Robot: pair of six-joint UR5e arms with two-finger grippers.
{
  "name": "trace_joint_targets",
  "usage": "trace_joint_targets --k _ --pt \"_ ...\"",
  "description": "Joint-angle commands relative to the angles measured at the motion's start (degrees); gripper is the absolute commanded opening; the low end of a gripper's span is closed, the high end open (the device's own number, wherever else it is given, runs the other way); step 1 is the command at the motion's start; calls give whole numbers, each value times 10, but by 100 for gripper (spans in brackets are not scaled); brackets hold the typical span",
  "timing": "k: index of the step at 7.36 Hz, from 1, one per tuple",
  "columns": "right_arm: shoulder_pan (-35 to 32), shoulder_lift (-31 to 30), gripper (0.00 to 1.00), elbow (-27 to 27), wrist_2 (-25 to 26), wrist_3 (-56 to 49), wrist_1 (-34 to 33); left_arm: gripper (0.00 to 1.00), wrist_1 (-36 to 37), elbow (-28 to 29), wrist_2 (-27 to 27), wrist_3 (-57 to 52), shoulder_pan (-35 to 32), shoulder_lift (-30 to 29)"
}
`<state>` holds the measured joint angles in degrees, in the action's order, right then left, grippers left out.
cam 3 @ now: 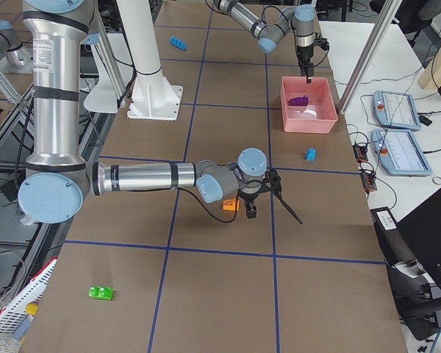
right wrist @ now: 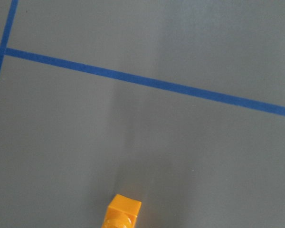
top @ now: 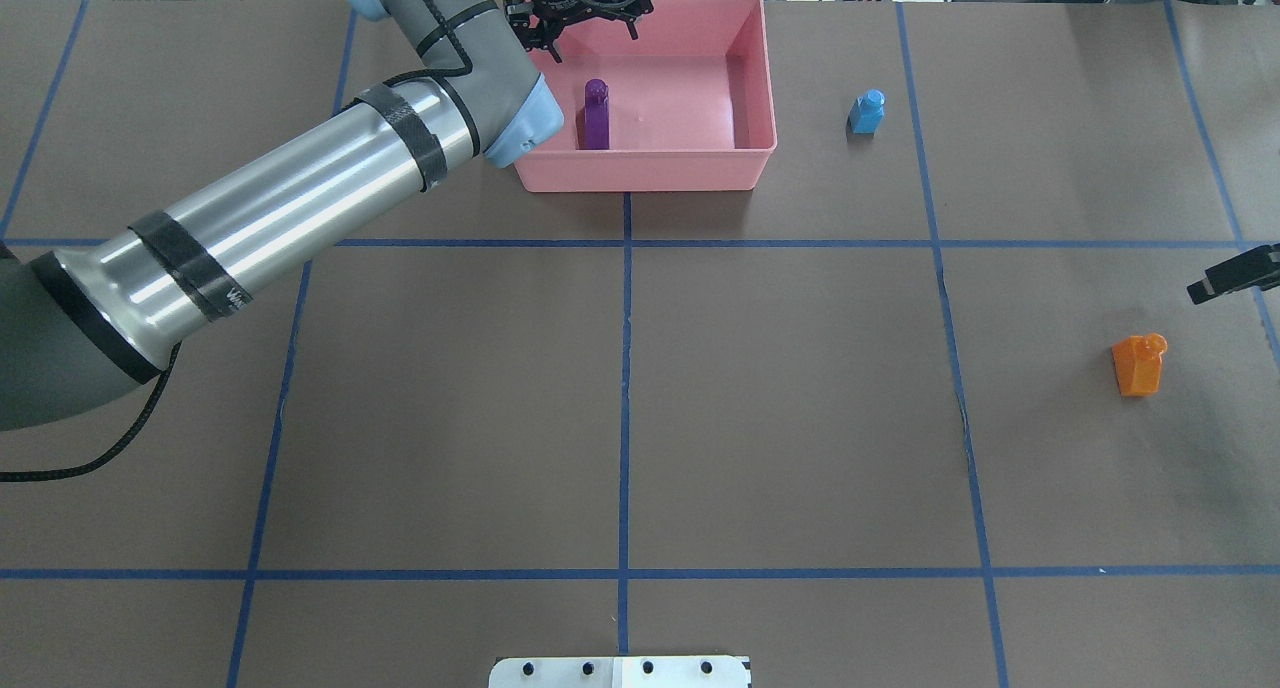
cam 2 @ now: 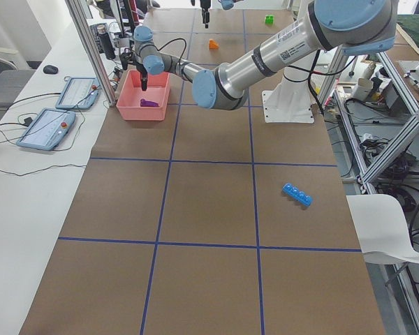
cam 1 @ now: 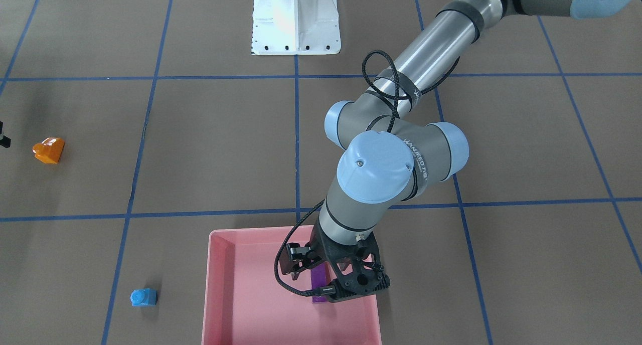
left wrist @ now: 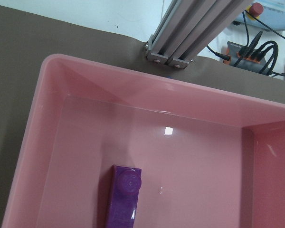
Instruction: Put all blocks into box
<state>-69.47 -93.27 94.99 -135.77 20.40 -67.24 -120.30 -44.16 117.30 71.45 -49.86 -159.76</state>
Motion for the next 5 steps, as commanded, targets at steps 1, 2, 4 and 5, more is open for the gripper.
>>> trace_joint_targets --k 1,2,4,5 --pt "88 9 100 -4 76 89 0 96 18 -12 0 2 3 1" --pt "99 11 100 -10 86 91 -2 96 18 -13 0 2 3 1" --pt "113 37 100 -44 86 103 -2 96 23 -25 3 2 3 2" --pt "116 42 100 -55 85 106 -1 96 44 -45 5 2 3 6"
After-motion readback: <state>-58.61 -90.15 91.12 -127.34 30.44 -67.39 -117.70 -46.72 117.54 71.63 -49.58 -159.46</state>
